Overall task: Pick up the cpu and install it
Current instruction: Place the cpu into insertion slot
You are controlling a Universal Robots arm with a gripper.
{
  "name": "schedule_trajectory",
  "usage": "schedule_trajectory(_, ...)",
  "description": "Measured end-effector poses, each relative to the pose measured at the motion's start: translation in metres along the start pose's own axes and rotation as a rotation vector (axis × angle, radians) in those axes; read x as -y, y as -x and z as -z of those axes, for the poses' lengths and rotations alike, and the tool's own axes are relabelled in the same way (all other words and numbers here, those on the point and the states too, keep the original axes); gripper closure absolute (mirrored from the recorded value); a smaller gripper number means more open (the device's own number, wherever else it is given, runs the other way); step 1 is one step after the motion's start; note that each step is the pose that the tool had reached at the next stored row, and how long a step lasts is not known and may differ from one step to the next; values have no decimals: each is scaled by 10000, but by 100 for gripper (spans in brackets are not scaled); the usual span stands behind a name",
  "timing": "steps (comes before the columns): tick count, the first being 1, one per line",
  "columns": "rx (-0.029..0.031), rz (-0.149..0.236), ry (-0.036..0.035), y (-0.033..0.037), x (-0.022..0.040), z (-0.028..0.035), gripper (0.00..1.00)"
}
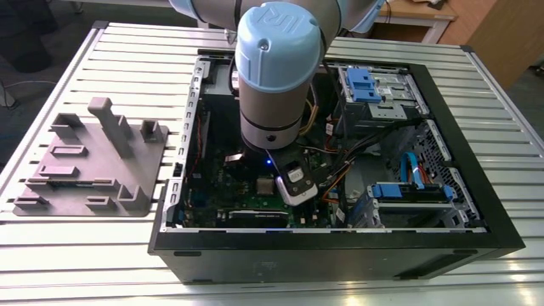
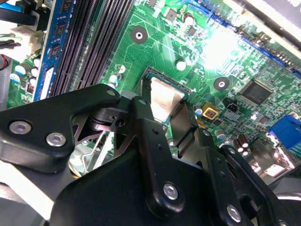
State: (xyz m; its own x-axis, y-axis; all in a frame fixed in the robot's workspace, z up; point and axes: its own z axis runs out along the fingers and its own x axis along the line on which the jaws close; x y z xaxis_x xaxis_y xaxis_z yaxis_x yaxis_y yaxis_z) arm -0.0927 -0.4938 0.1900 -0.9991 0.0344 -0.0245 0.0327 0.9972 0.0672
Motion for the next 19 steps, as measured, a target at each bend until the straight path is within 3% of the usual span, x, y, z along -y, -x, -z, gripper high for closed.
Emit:
schedule_trajectory(11, 0, 0, 6, 2, 0, 5, 58)
schedule_trajectory(14, -2, 11, 117, 3, -1, 3, 58)
schedule_trajectory(19, -5, 21, 131, 2, -1, 4, 58)
